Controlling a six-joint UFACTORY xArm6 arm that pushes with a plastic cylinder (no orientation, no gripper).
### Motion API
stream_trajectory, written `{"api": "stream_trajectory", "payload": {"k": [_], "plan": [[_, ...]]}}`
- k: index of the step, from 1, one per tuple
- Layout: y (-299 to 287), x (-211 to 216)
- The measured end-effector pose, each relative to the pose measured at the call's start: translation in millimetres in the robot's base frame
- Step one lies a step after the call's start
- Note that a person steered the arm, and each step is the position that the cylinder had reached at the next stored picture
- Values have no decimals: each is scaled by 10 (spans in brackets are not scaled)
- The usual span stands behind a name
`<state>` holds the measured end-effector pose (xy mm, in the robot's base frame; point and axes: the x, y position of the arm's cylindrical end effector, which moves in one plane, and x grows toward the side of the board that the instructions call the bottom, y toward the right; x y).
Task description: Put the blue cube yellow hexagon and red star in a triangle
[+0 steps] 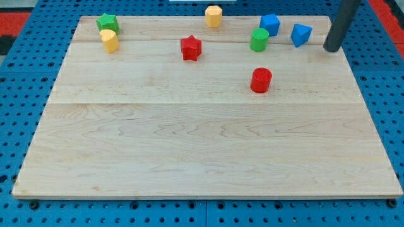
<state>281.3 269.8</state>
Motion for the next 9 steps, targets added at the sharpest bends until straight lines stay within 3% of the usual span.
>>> {"api": "stream_trajectory", "payload": {"k": [1,2,4,8,9], "plan": [[-89,-580],[-425,-893],[-489,-901],[-2477,-835],[-2883,2]]}}
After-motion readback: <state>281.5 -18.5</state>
